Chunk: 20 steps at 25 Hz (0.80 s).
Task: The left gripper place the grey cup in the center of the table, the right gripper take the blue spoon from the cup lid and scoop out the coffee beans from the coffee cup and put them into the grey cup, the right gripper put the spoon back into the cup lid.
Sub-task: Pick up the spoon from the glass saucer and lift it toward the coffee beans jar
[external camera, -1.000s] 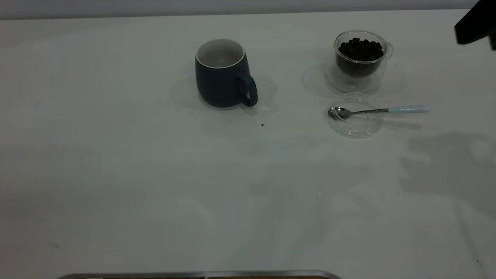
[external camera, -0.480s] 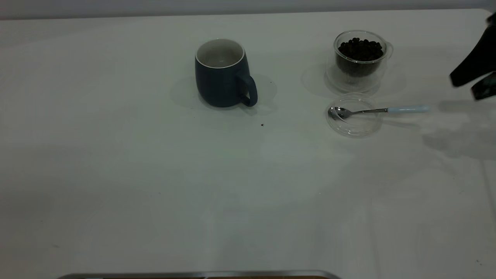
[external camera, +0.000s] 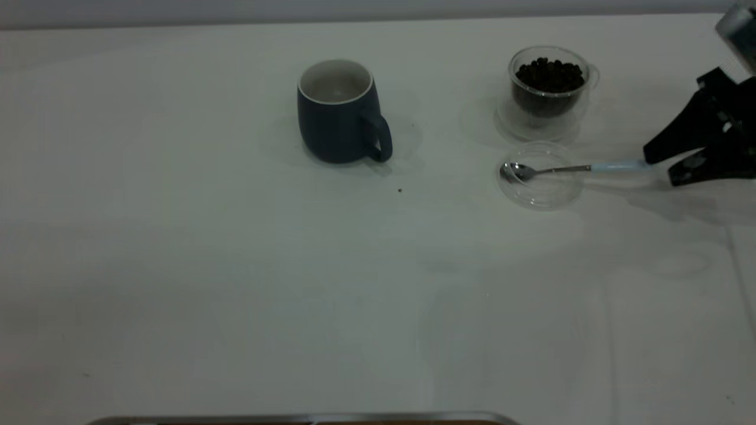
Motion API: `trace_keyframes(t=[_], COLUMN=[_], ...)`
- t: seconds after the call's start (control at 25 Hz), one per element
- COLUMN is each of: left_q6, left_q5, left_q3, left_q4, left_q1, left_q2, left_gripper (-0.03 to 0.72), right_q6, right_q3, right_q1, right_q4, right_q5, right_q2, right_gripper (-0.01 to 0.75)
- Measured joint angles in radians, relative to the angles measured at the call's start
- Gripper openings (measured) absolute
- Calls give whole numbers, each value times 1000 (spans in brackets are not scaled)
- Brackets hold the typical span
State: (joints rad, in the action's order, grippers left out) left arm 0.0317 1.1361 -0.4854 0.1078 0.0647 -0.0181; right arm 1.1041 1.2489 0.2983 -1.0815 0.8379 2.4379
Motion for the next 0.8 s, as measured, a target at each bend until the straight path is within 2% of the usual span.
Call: trace_keyframes(t=[0.44,0.8], left_q6=[1,1], left_q5=[0,0], left_q3=[0,0], left_q4=[0,0], left_q1=[0,0], left_q2=[0,0], left_gripper=[499,499], right_q6=[128,153], right_q3=[21,22], right_q1=[16,4], right_q4=[-184,-226], right_q5=[95,110], right_q2=[94,114], right_gripper=[519,519])
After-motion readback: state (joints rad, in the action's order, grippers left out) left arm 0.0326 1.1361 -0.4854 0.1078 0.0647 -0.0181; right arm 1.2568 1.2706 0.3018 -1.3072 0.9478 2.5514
